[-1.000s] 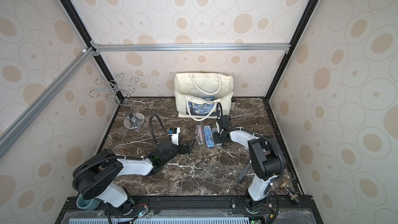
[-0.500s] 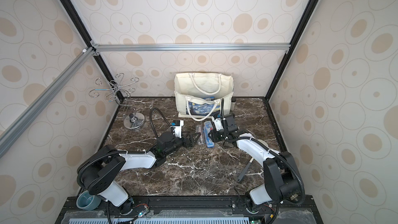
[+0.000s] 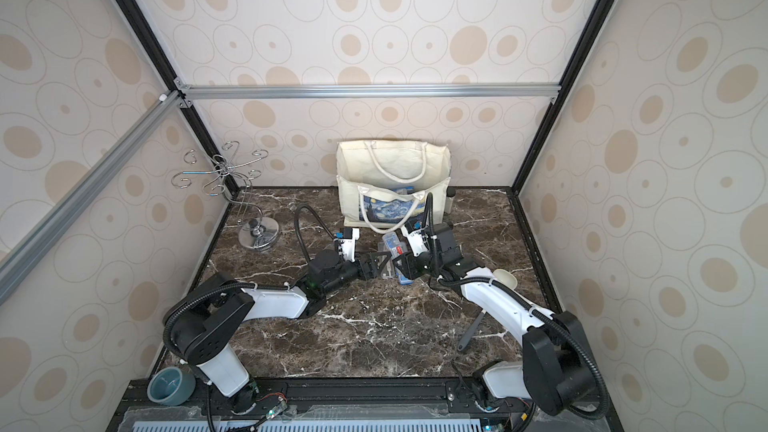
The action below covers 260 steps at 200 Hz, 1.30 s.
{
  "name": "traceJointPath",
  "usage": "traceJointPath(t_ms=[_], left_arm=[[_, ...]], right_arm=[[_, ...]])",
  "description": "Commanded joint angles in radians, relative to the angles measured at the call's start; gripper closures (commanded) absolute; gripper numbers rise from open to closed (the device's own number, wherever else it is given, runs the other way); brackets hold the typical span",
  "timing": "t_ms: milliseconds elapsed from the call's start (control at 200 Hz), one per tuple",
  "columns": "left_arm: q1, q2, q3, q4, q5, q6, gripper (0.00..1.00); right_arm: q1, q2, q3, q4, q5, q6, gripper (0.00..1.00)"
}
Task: Put the compass set into the canvas bag
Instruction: Place the compass set in the canvas bag.
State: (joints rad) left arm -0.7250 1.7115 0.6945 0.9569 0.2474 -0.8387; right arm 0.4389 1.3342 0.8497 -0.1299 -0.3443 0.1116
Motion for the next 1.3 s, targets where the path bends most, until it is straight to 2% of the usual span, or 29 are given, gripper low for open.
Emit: traceJointPath(t_ms=[0,265,330,405,610,830,1025,1230,1295], left_arm=[[0.013,0.018,0.046,0.089,0.030,-0.068,0.24],[0.014,0.046,0.057,0.126,0.050,-0.125,0.49],[0.014,0.049,0.061,0.104,0.043,-0.135,0.51],[0.014,0.046,0.073,0.057,0.032,-0.138,0.61],[0.014,0.033,0.072,0.044,0.031,-0.134,0.75],[0.015,0.029,0.068,0.051,0.038,-0.128,0.84],[0.016,0.038,0.065,0.078,0.048,-0.130,0.85],[0.018,0.024,0.082,0.031,0.051,-0.079,0.86],[0.017,0.010,0.091,-0.004,0.041,-0.049,0.86]], right_arm=[[0.021,-0.021,0.001,0.017,-0.008,-0.018,0.61],[0.066,0.001,0.032,0.004,0.034,-0.027,0.61],[0.080,0.006,0.037,0.004,0.048,-0.030,0.61],[0.092,0.015,0.047,0.003,0.060,-0.034,0.61],[0.115,0.032,0.066,0.004,0.077,-0.041,0.61],[0.123,0.046,0.078,0.006,0.080,-0.043,0.61],[0.126,0.049,0.079,0.001,0.084,-0.049,0.59],[0.125,0.027,0.064,-0.012,0.146,-0.061,0.46],[0.124,-0.002,0.041,-0.002,0.195,-0.064,0.37]])
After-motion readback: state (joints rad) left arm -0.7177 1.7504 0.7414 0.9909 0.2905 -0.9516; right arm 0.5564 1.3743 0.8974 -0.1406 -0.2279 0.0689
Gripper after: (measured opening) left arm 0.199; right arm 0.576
